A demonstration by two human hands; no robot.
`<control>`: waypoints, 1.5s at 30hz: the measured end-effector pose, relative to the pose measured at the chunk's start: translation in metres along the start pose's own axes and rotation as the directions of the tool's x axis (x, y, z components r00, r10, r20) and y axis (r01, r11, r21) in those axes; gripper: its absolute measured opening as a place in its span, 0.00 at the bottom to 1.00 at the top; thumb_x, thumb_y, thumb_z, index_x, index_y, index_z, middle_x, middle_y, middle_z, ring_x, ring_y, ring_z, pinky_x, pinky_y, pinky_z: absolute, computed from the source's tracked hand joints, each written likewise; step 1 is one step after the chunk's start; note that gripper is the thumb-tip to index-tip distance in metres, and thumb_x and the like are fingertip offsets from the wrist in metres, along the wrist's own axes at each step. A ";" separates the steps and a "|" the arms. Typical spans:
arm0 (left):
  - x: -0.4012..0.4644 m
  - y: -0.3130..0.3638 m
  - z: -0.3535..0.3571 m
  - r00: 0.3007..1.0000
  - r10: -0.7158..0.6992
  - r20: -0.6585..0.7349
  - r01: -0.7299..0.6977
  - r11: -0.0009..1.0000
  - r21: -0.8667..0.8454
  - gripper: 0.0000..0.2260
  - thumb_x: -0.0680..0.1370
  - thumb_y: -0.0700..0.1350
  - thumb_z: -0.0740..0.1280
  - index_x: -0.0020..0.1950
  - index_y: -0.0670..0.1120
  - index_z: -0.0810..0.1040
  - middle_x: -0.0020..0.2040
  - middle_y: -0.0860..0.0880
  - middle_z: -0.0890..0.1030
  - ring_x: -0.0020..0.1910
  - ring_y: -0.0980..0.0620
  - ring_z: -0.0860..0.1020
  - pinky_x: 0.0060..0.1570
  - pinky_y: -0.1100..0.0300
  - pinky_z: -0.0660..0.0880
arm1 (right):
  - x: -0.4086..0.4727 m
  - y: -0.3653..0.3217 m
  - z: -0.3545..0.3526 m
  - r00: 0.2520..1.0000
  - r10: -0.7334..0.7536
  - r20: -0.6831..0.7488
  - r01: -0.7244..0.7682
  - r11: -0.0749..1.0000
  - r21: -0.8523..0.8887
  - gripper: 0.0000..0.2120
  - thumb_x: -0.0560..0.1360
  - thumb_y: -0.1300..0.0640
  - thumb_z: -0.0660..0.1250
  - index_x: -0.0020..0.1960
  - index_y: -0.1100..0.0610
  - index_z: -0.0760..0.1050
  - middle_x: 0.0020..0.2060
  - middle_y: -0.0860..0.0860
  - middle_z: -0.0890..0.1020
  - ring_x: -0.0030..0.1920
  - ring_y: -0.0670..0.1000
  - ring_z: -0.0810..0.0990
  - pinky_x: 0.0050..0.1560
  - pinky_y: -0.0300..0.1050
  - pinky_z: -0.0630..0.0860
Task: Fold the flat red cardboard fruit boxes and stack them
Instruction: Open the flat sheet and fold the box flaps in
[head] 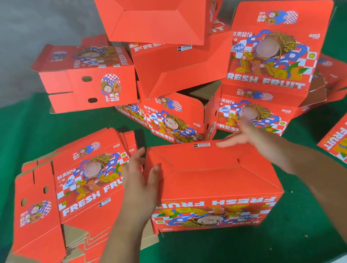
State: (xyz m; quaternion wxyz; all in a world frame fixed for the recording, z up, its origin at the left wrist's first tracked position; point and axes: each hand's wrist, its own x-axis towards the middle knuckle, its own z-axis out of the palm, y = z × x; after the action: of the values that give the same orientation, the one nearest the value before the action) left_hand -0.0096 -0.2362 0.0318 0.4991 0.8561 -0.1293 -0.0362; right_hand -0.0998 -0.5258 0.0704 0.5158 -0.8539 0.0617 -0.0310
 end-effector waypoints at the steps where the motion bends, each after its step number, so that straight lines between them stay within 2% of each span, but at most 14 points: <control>1: -0.001 0.000 0.000 1.000 -0.003 -0.003 0.003 1.000 -0.004 0.23 0.83 0.43 0.66 0.78 0.49 0.67 0.65 0.45 0.70 0.63 0.50 0.70 0.70 0.51 0.68 | -0.002 -0.004 -0.002 0.991 0.035 0.127 -0.013 0.986 -0.167 0.26 0.82 0.38 0.61 0.77 0.47 0.69 0.69 0.45 0.76 0.75 0.57 0.67 0.75 0.42 0.64; 3: -0.003 -0.001 0.000 1.000 -0.009 -0.005 0.009 1.000 -0.015 0.21 0.84 0.42 0.65 0.76 0.51 0.68 0.64 0.47 0.70 0.65 0.50 0.70 0.71 0.51 0.67 | -0.003 -0.003 0.010 0.981 0.180 0.075 -0.114 0.841 -0.529 0.34 0.70 0.29 0.70 0.73 0.37 0.68 0.62 0.38 0.74 0.71 0.51 0.63 0.71 0.49 0.66; 8: -0.008 -0.002 0.002 1.000 -0.012 -0.023 0.010 0.997 -0.075 0.18 0.86 0.41 0.62 0.74 0.53 0.71 0.66 0.49 0.71 0.69 0.48 0.70 0.72 0.47 0.68 | 0.006 -0.001 0.030 0.956 0.253 -0.147 -0.280 0.648 -0.708 0.42 0.66 0.24 0.69 0.73 0.42 0.62 0.69 0.44 0.69 0.71 0.53 0.62 0.58 0.55 0.72; 10: -0.011 0.001 0.004 0.996 -0.084 -0.037 0.076 0.981 -0.176 0.18 0.86 0.43 0.61 0.76 0.53 0.69 0.67 0.51 0.73 0.67 0.50 0.75 0.60 0.43 0.78 | 0.005 0.002 0.034 0.951 0.239 -0.194 -0.303 0.612 -0.731 0.43 0.66 0.23 0.68 0.73 0.43 0.62 0.70 0.45 0.68 0.72 0.53 0.61 0.57 0.55 0.73; 13: -0.020 0.010 0.009 0.976 -0.216 0.006 0.199 0.891 -0.408 0.16 0.86 0.47 0.63 0.73 0.61 0.70 0.61 0.63 0.77 0.49 0.67 0.83 0.32 0.62 0.80 | 0.000 0.001 0.031 0.956 0.248 -0.159 -0.284 0.641 -0.713 0.43 0.66 0.18 0.60 0.73 0.42 0.64 0.71 0.47 0.68 0.75 0.55 0.59 0.63 0.58 0.72; 15: -0.025 0.014 0.008 0.942 -0.326 0.083 0.324 0.809 -0.490 0.11 0.84 0.55 0.65 0.66 0.66 0.76 0.57 0.63 0.83 0.47 0.61 0.86 0.33 0.61 0.80 | 0.000 -0.006 0.021 0.936 0.331 -0.121 -0.346 0.800 -0.490 0.43 0.64 0.16 0.53 0.70 0.39 0.70 0.72 0.49 0.69 0.78 0.58 0.58 0.71 0.60 0.67; 17: -0.029 0.015 0.003 0.892 -0.407 0.194 0.443 0.707 -0.551 0.15 0.81 0.62 0.65 0.67 0.63 0.79 0.59 0.54 0.86 0.55 0.48 0.86 0.50 0.48 0.82 | -0.001 -0.014 0.005 0.876 0.471 -0.105 -0.458 0.880 0.123 0.38 0.63 0.17 0.59 0.65 0.36 0.76 0.67 0.47 0.75 0.72 0.57 0.70 0.67 0.59 0.70; 19: -0.033 0.015 -0.001 0.861 -0.394 0.321 0.506 0.616 -0.604 0.22 0.80 0.65 0.65 0.71 0.60 0.78 0.63 0.50 0.84 0.60 0.44 0.84 0.65 0.41 0.77 | -0.006 -0.010 -0.011 0.783 0.622 0.007 -0.474 0.590 0.654 0.29 0.68 0.26 0.69 0.64 0.39 0.78 0.61 0.49 0.81 0.56 0.56 0.85 0.53 0.57 0.80; 21: -0.040 0.021 0.001 0.894 -0.272 0.356 0.447 0.600 -0.664 0.23 0.77 0.66 0.68 0.71 0.63 0.76 0.65 0.54 0.83 0.62 0.48 0.83 0.65 0.45 0.77 | -0.015 -0.001 -0.023 0.768 0.637 0.060 -0.471 0.501 0.726 0.24 0.74 0.34 0.71 0.64 0.45 0.81 0.60 0.56 0.83 0.51 0.58 0.87 0.52 0.60 0.82; 26: -0.037 0.045 0.017 0.927 -0.258 0.273 0.366 0.450 -0.815 0.13 0.81 0.58 0.64 0.53 0.50 0.80 0.53 0.49 0.84 0.51 0.50 0.83 0.47 0.56 0.80 | -0.038 0.002 -0.038 0.718 0.646 -0.258 -0.363 0.664 0.654 0.12 0.68 0.42 0.75 0.48 0.47 0.88 0.45 0.47 0.88 0.46 0.51 0.88 0.51 0.52 0.83; 29: -0.037 0.051 0.027 0.834 -0.416 0.361 0.547 0.540 -0.640 0.24 0.82 0.67 0.57 0.54 0.51 0.83 0.53 0.46 0.85 0.51 0.43 0.84 0.54 0.49 0.79 | -0.048 0.004 -0.028 0.673 0.504 -0.542 -0.209 0.832 0.514 0.07 0.69 0.51 0.72 0.45 0.46 0.87 0.40 0.46 0.87 0.40 0.43 0.85 0.37 0.41 0.79; 33: -0.051 0.055 0.038 0.795 -0.340 0.503 0.601 0.554 -0.576 0.39 0.69 0.80 0.59 0.68 0.56 0.81 0.65 0.43 0.83 0.64 0.41 0.82 0.65 0.41 0.76 | -0.060 0.005 -0.040 0.695 0.320 -0.644 0.065 0.864 0.500 0.17 0.72 0.63 0.65 0.53 0.44 0.81 0.48 0.44 0.87 0.45 0.41 0.83 0.43 0.35 0.77; 39: -0.047 0.109 0.060 0.904 -0.056 0.424 0.310 0.769 -0.559 0.32 0.76 0.70 0.64 0.77 0.56 0.73 0.71 0.48 0.79 0.70 0.50 0.77 0.68 0.49 0.72 | -0.063 0.017 -0.090 0.691 0.478 -0.543 -0.138 0.824 0.550 0.14 0.76 0.59 0.66 0.59 0.49 0.83 0.54 0.50 0.85 0.54 0.52 0.82 0.57 0.50 0.79; 45: -0.059 0.160 0.077 0.894 0.272 0.355 -0.077 0.875 -0.477 0.53 0.68 0.60 0.81 0.80 0.71 0.48 0.77 0.56 0.71 0.73 0.56 0.74 0.73 0.52 0.71 | -0.076 -0.009 -0.157 0.545 0.197 -0.815 0.184 0.920 0.346 0.11 0.69 0.57 0.64 0.45 0.48 0.84 0.41 0.42 0.85 0.43 0.44 0.78 0.43 0.39 0.72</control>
State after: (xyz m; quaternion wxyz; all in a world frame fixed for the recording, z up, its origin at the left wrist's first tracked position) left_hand -0.1108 -0.3606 0.1276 0.6463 0.6740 -0.2980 -0.1980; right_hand -0.1931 -0.6487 0.1525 0.5827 -0.6131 0.2959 -0.4439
